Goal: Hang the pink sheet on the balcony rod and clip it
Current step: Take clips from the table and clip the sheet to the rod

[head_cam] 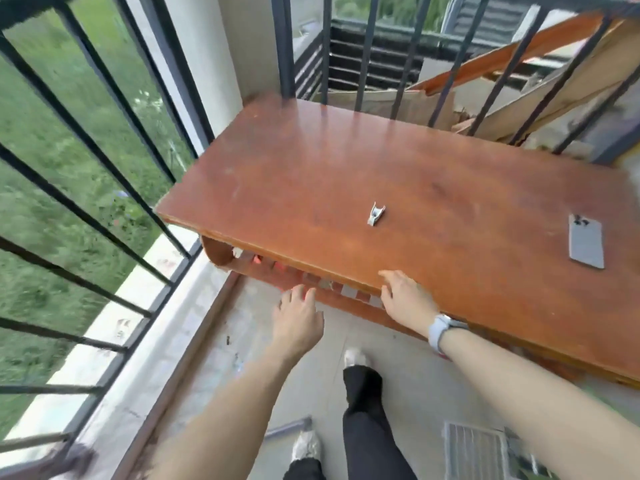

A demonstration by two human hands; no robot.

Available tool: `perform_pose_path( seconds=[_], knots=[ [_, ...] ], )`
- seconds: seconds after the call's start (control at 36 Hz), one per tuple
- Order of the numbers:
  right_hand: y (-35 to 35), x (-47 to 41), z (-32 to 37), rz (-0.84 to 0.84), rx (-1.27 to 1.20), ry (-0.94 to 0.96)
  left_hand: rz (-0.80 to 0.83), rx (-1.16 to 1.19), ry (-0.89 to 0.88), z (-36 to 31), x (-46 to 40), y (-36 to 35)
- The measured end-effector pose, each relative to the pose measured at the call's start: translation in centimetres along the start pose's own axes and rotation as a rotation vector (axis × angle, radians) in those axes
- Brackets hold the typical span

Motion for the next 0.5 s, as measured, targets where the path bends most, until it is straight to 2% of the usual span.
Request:
perform_pose_path(
  seconds=[0.25, 0.36, 0.5],
  knots=[
    [2.4, -17.6, -4.9, 0.034, -0.185, -0.122, 0.015, -0.016, 0.083, -2.9, -11.7, -3.0],
    [1.9, -22.1, -5.7, 0.079, -0.296, -0.276, 0.046, -0.045, 0.128, -3.1, -14.4, -4.3],
    [0.9, -25.1, -5.6, 0.153, -0.272, -0.299, 0.096, -0.098, 0.198, -2.6, -15.4, -5.7]
  ],
)
Point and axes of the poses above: each hand's wrist, its own x-axis away from the middle knuckle, its own y-axis out of the back of the hand, z = x × y, the point moved 4 cm from there along -x, towards the middle knuckle, and after that the axes turned 11 degrees about x, right-handed, at the moved point
